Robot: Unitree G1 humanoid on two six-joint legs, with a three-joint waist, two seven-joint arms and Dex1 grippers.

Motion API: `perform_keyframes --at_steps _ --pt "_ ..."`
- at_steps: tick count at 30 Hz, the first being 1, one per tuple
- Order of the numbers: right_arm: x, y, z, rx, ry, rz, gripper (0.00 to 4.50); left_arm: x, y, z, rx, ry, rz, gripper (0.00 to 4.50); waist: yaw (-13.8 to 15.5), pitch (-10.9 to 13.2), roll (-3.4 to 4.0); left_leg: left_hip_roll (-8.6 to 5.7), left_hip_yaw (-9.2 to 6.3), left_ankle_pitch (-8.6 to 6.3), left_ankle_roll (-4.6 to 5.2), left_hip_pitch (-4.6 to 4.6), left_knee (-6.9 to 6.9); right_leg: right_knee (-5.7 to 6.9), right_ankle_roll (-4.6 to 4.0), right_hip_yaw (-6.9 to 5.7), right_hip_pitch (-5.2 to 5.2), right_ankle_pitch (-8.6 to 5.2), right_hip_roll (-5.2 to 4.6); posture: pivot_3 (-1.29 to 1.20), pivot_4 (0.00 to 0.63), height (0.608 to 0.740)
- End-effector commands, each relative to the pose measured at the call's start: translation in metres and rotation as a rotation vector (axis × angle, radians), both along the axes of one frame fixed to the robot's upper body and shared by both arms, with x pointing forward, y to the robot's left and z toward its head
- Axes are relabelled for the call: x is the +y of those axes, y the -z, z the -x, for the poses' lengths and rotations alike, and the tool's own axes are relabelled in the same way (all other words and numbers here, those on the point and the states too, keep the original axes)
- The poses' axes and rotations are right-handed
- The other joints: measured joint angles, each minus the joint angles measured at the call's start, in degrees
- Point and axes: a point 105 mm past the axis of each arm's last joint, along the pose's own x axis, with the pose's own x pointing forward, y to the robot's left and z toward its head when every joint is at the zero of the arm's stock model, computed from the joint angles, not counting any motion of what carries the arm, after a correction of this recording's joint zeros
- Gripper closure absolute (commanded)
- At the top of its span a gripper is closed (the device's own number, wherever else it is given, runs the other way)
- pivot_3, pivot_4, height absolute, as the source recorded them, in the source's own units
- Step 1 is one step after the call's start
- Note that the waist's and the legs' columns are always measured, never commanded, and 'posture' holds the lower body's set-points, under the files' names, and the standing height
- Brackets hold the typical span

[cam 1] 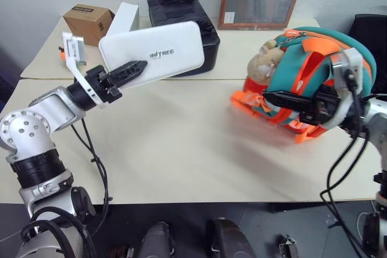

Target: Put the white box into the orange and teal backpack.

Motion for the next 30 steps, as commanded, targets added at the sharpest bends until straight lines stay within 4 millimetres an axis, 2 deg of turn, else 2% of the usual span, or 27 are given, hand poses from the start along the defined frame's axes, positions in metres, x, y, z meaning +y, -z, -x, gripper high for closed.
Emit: perform_keyframes --at_steps 1,5,8,10,13,15,17,20,26,30 --pt "0.008 -0.023 0.031 -0.046 -0.141 0.000 4.48 -0.007 -0.023 0.007 -0.110 0.061 0.007 3.19 0.08 0.00 0.00 0.00 -0.01 0.00 0.00 0.00 -0.01 0.00 0.00 0.00 0.00 0.00 0.00 0.00 0.150 0.740" --pt "0.010 -0.017 0.042 -0.010 -0.184 0.033 4.48 -0.025 -0.039 0.018 -0.241 0.156 0.001 3.19 0.23 0.03 -0.06 -0.01 -0.03 -0.02 0.05 -0.08 0.04 -0.05 0.00 -0.01 -0.01 0.00 -0.03 0.00 0.150 0.740" --pt "0.012 -0.023 0.051 0.014 -0.232 -0.014 4.48 -0.030 -0.059 0.027 -0.316 0.235 0.075 3.19 0.22 0.05 -0.09 -0.02 -0.03 -0.06 0.11 -0.16 0.09 -0.10 0.00 -0.02 -0.03 0.00 -0.05 0.00 0.150 0.740" --pt "0.014 -0.024 0.056 0.006 -0.250 -0.010 4.48 -0.035 -0.062 0.027 -0.330 0.264 0.067 3.19 0.20 0.05 -0.09 -0.01 -0.05 -0.05 0.13 -0.30 0.15 -0.10 0.02 -0.04 -0.13 0.01 -0.05 0.00 0.150 0.740" --pt "0.016 -0.018 0.055 0.025 -0.239 -0.001 4.48 -0.042 -0.051 0.025 -0.331 0.290 -0.026 3.19 0.13 0.05 -0.08 -0.01 -0.05 -0.05 0.12 -0.28 0.11 -0.09 0.02 -0.05 -0.16 0.01 -0.03 0.00 0.150 0.740" --pt "0.016 -0.010 0.054 0.035 -0.229 0.018 4.48 -0.043 -0.044 0.018 -0.335 0.277 -0.082 3.19 0.23 0.05 -0.09 -0.01 -0.06 -0.03 0.10 -0.28 0.11 -0.10 0.02 -0.06 -0.16 0.01 -0.01 0.00 0.150 0.740" --pt "0.014 -0.005 0.057 0.053 -0.233 0.021 4.48 -0.042 -0.045 0.008 -0.336 0.273 -0.075 3.19 0.30 0.05 -0.09 -0.02 -0.06 -0.02 0.13 -0.33 0.17 -0.11 0.02 -0.06 -0.16 0.01 -0.02 0.00 0.150 0.740" --pt "0.012 -0.004 0.058 0.045 -0.225 0.008 4.48 -0.049 -0.038 -0.005 -0.332 0.309 -0.141 3.19 0.33 0.07 -0.11 -0.04 -0.07 0.03 0.23 -0.40 0.24 -0.12 0.07 -0.08 -0.16 0.03 -0.04 0.00 0.150 0.740" --pt "0.013 -0.002 0.055 0.035 -0.203 -0.005 4.48 -0.060 -0.016 -0.008 -0.297 0.450 -0.250 3.19 0.26 0.06 -0.11 -0.06 -0.07 0.05 0.28 -0.45 0.20 -0.17 0.14 -0.08 -0.20 0.07 -0.06 0.00 0.150 0.740" --pt "0.010 0.004 0.045 0.057 -0.156 -0.013 4.48 -0.071 -0.005 -0.011 -0.306 0.528 -0.343 3.19 0.33 0.07 -0.11 -0.06 -0.09 0.06 0.27 -0.53 0.20 -0.15 0.13 -0.09 -0.29 0.07 -0.06 0.00 0.150 0.740"
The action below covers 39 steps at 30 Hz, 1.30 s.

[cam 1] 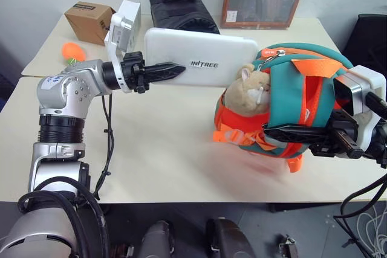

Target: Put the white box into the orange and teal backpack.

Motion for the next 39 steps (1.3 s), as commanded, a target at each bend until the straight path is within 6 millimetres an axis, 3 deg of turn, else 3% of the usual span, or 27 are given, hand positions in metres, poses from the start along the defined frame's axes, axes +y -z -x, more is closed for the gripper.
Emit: perform_keyframes --at_steps 1,9,14,18,26,27,32,37,39 --pt "-0.002 -0.002 -0.004 -0.040 0.030 -0.004 4.48 -0.012 -0.004 0.004 -0.087 0.086 -0.084 3.19 0.03 0.00 0.00 -0.01 0.00 -0.01 0.01 -0.05 0.03 -0.01 0.00 -0.01 -0.03 0.00 -0.01 0.00 0.150 0.740" --pt "0.002 0.012 -0.007 -0.034 0.034 0.029 4.48 -0.028 -0.006 -0.003 -0.195 0.183 -0.241 3.19 1.07 0.00 0.00 -0.05 0.01 -0.07 0.15 -0.12 0.12 -0.03 0.01 -0.01 -0.04 0.00 -0.02 0.00 0.150 0.740" --pt "0.005 0.017 -0.009 -0.046 0.036 0.039 4.48 -0.054 -0.009 -0.009 -0.240 0.206 -0.232 3.19 1.28 0.00 0.00 -0.05 0.03 -0.11 0.21 -0.14 0.15 -0.01 0.01 -0.01 -0.06 0.00 -0.02 0.00 0.150 0.740" --pt "0.011 0.018 -0.008 -0.052 0.020 0.020 4.48 -0.102 -0.004 -0.016 -0.245 0.180 -0.160 3.19 1.49 0.00 -0.01 -0.05 0.01 -0.11 0.22 -0.17 0.21 0.01 0.03 -0.01 -0.07 0.01 -0.03 0.00 0.150 0.740" --pt "0.017 0.017 -0.009 -0.052 0.031 -0.008 4.48 -0.175 0.039 -0.019 -0.189 0.121 -0.162 3.19 1.35 0.01 -0.02 -0.06 0.02 -0.14 0.29 -0.21 0.31 0.06 0.08 0.00 -0.11 0.04 -0.04 0.00 0.150 0.740" --pt "0.017 0.017 -0.009 -0.051 0.037 -0.007 4.50 -0.179 0.042 -0.019 -0.188 0.116 -0.163 2.84 1.23 0.01 -0.02 -0.06 0.02 -0.13 0.29 -0.21 0.31 0.07 0.08 0.00 -0.12 0.04 -0.04 0.00 0.150 0.740" --pt "0.016 0.019 -0.010 -0.042 0.060 -0.011 4.50 -0.166 0.034 -0.016 -0.196 0.144 -0.133 1.40 1.01 0.01 -0.02 -0.03 0.01 -0.14 0.43 -0.14 0.24 0.18 0.07 0.01 -0.13 0.04 0.00 0.00 0.150 0.740" --pt "0.012 0.026 -0.013 -0.025 0.095 -0.009 4.50 -0.110 0.017 -0.004 -0.220 0.154 -0.109 0.04 -0.29 0.00 0.00 -0.01 -0.02 0.11 0.04 -0.12 0.10 0.27 0.05 0.02 -0.18 0.03 0.00 0.00 0.150 0.740" --pt "0.010 0.031 -0.015 -0.008 0.116 -0.008 4.50 -0.095 0.009 0.005 -0.225 0.165 -0.102 0.04 -0.30 0.00 0.00 0.01 0.00 0.15 -0.02 -0.12 0.05 0.30 0.03 0.06 -0.25 0.02 0.02 0.00 0.150 0.740"
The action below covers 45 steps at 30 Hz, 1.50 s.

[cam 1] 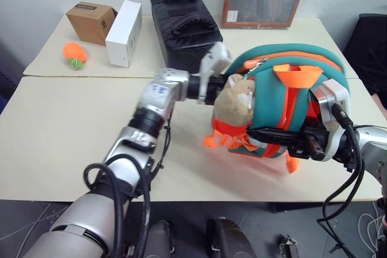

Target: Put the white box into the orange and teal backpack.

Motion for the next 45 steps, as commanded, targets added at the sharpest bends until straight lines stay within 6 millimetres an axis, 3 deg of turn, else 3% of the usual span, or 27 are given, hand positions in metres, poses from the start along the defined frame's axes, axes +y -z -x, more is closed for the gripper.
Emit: perform_keyframes --at_steps 1,10,15,19,24,35,38,45 --pt "-0.003 0.000 -0.001 -0.015 0.033 -0.012 4.50 0.016 -0.035 0.024 -0.066 0.073 0.063 0.04 0.21 0.00 0.00 0.00 -0.01 0.01 -0.01 -0.01 0.02 0.06 -0.02 -0.01 -0.02 -0.01 0.00 0.00 0.150 0.740" --pt "-0.002 0.008 -0.007 -0.009 0.049 0.003 4.50 0.056 -0.055 0.065 -0.084 0.094 0.058 0.04 0.19 0.00 0.00 -0.07 -0.02 0.06 0.10 -0.02 0.15 0.04 0.04 0.02 0.08 0.02 -0.07 0.00 0.150 0.740" --pt "0.001 0.006 -0.009 -0.013 0.039 0.006 4.50 0.045 -0.054 0.089 -0.135 0.089 0.043 0.04 0.32 0.00 0.00 -0.06 -0.06 0.08 0.07 0.01 0.11 0.06 0.03 0.02 0.08 0.01 -0.04 0.00 0.150 0.740" --pt "0.002 0.006 -0.008 -0.013 0.033 0.010 4.50 0.050 -0.055 0.096 -0.136 0.087 0.034 0.04 0.37 0.00 0.00 -0.06 -0.05 0.08 0.07 0.02 0.16 0.06 0.03 0.03 0.12 0.02 -0.04 0.00 0.150 0.740" --pt "0.002 0.005 -0.008 -0.009 0.033 0.006 4.50 0.056 -0.057 0.089 -0.172 0.015 0.035 0.04 0.29 0.00 0.00 -0.05 -0.04 0.09 0.06 0.05 0.11 0.06 0.03 0.04 0.12 0.01 -0.02 0.00 0.150 0.740" --pt "0.006 0.001 -0.008 -0.020 0.034 -0.007 4.50 0.023 -0.027 0.070 -0.167 -0.039 -0.004 0.04 0.45 0.00 0.00 -0.08 -0.04 0.09 0.07 0.04 0.14 0.04 0.03 0.04 0.15 0.02 -0.03 0.00 0.150 0.740" --pt "0.006 0.002 -0.009 -0.020 0.040 -0.004 4.50 0.025 -0.026 0.065 -0.158 -0.051 -0.005 0.62 0.24 0.00 0.00 -0.06 -0.04 0.09 0.06 0.05 0.13 0.04 0.03 0.05 0.15 0.02 -0.02 0.00 0.150 0.740" --pt "0.002 0.004 -0.008 -0.015 0.060 -0.006 4.50 0.044 -0.028 0.055 -0.165 -0.082 -0.034 2.59 0.32 0.00 0.00 -0.06 -0.04 0.09 0.06 0.05 0.13 0.04 0.03 0.04 0.15 0.02 -0.02 0.00 0.150 0.740"
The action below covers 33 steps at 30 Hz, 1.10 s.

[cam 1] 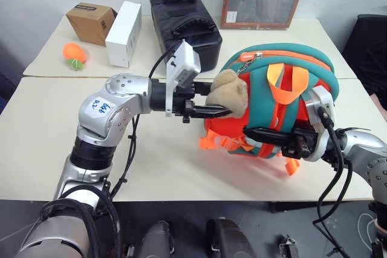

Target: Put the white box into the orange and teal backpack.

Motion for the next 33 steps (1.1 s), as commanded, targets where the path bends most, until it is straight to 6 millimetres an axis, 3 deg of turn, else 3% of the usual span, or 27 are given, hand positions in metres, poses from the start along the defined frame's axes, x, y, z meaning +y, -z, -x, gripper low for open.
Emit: perform_keyframes --at_steps 1,4,11,13,19,23,25,29,33 --pt "0.001 -0.007 0.006 -0.037 -0.014 -0.009 4.50 0.015 -0.011 -0.006 -0.048 -0.034 -0.003 2.76 0.01 0.00 0.00 0.00 0.00 0.00 0.00 0.00 -0.01 -0.01 0.00 0.00 0.00 0.00 0.00 0.00 0.150 0.740" --pt "-0.002 -0.008 0.007 -0.034 0.000 -0.014 4.50 0.029 -0.017 -0.021 -0.066 -0.104 -0.020 3.05 0.03 0.00 0.00 0.00 0.00 0.00 0.00 0.00 0.00 -0.01 0.00 -0.01 0.00 0.00 0.00 0.00 0.150 0.740" --pt "-0.007 -0.002 0.010 -0.021 0.027 -0.017 4.50 0.074 -0.043 -0.048 -0.037 -0.232 0.046 3.05 -0.01 0.00 0.00 0.01 0.01 0.00 0.00 0.00 -0.01 -0.01 0.00 -0.03 -0.01 0.00 0.01 0.00 0.150 0.740" --pt "-0.009 0.000 0.010 -0.014 0.041 -0.026 4.50 0.086 -0.040 -0.054 -0.032 -0.261 0.028 3.05 0.01 0.00 0.00 0.00 0.01 -0.01 0.01 -0.01 -0.01 -0.02 0.00 -0.03 -0.01 0.00 0.00 0.00 0.150 0.740" --pt "-0.011 -0.001 0.009 -0.017 0.060 -0.048 4.50 0.092 0.016 -0.047 0.067 -0.228 -0.116 3.05 -0.19 -0.01 0.01 0.03 0.05 -0.01 0.01 0.02 -0.03 0.01 -0.01 -0.01 -0.02 0.00 0.01 0.00 0.150 0.740" --pt "-0.009 -0.005 0.008 -0.032 0.065 -0.065 4.50 0.082 0.083 -0.045 0.111 -0.215 -0.282 3.05 0.07 -0.01 0.01 0.01 0.04 -0.01 0.01 0.03 0.00 0.03 -0.01 0.01 -0.02 -0.01 -0.01 0.00 0.150 0.740" --pt "-0.008 -0.006 0.009 -0.035 0.070 -0.067 4.50 0.078 0.102 -0.050 0.117 -0.237 -0.312 3.05 0.14 -0.01 0.01 0.00 0.04 -0.02 0.03 0.00 0.03 0.02 -0.01 0.01 -0.01 0.00 -0.02 0.00 0.150 0.740" --pt "-0.008 -0.001 0.005 -0.043 0.121 -0.054 4.50 0.064 0.121 -0.066 0.098 -0.308 -0.313 3.05 0.43 -0.01 -0.01 0.00 0.03 -0.06 0.11 -0.02 0.08 0.02 -0.01 0.00 -0.01 0.00 -0.03 0.00 0.150 0.740" --pt "-0.014 0.004 -0.006 -0.083 0.216 -0.017 4.50 0.054 0.118 -0.059 0.121 -0.278 -0.250 3.05 0.50 -0.02 0.00 0.00 0.04 -0.07 0.12 -0.01 0.06 0.03 0.00 0.00 -0.01 0.00 -0.03 0.00 0.150 0.740"
